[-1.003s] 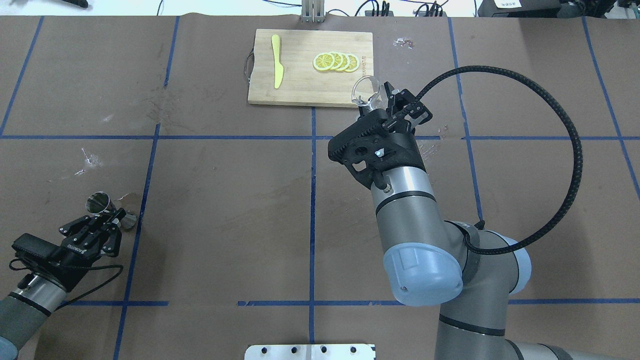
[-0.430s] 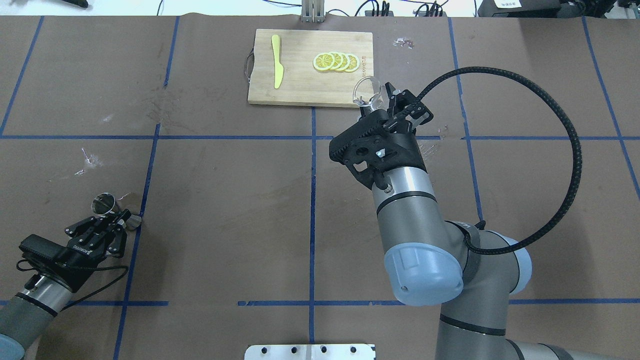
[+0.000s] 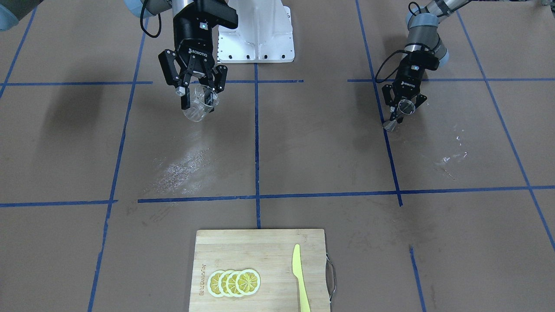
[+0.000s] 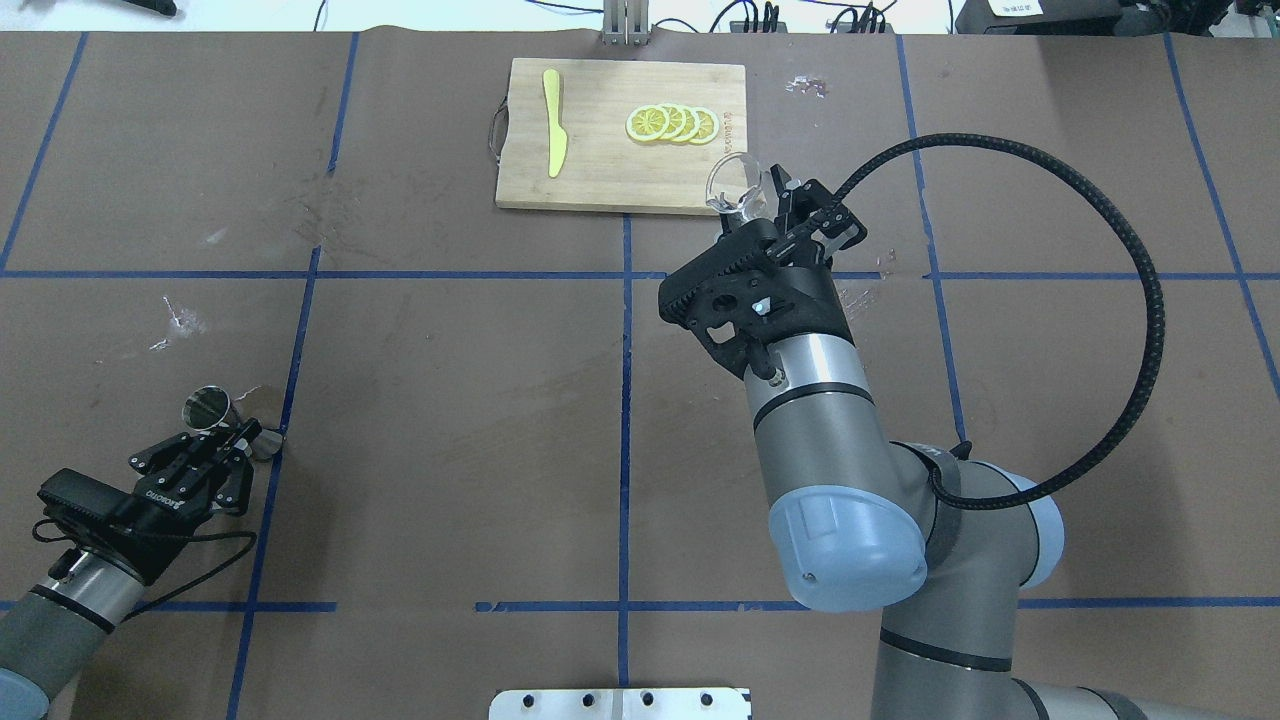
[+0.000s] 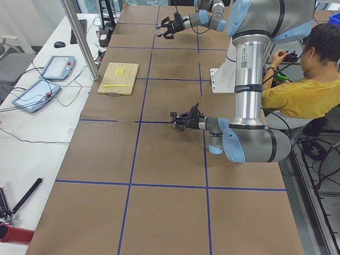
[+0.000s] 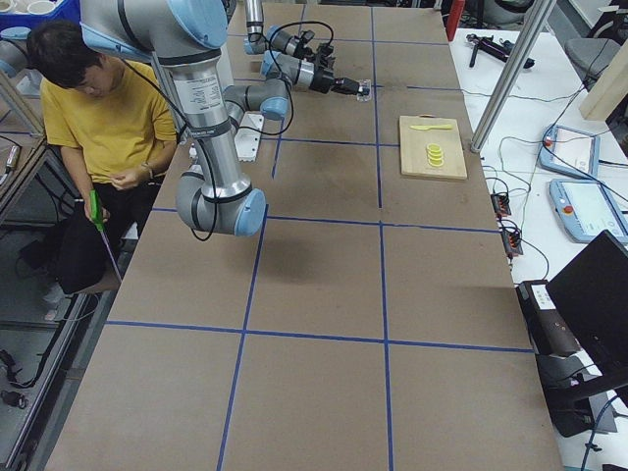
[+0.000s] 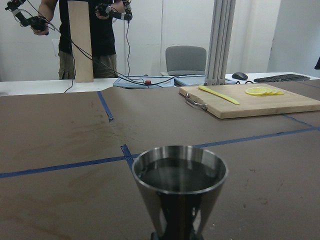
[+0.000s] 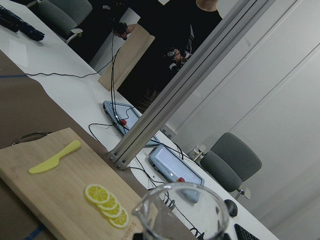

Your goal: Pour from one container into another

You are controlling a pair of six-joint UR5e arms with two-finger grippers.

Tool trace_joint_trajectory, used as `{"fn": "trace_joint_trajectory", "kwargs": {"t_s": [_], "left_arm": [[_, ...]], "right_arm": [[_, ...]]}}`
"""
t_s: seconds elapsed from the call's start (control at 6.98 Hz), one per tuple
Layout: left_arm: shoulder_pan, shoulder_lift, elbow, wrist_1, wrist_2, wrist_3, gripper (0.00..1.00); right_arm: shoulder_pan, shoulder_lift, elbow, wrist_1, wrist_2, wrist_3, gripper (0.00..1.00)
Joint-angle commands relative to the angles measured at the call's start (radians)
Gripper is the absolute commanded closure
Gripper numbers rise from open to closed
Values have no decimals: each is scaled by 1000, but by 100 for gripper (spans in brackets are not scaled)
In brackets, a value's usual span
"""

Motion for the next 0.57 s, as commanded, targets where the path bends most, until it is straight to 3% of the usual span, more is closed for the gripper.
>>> {"fn": "trace_joint_trajectory", "kwargs": {"t_s": [0.0, 0.43], "left_arm": [[0, 0, 1, 0, 1, 1, 94], [0, 0, 1, 0, 1, 1, 83]], "right_arm": [[0, 0, -1, 0, 0, 0, 100], [0, 0, 0, 0, 0, 0, 100]]}}
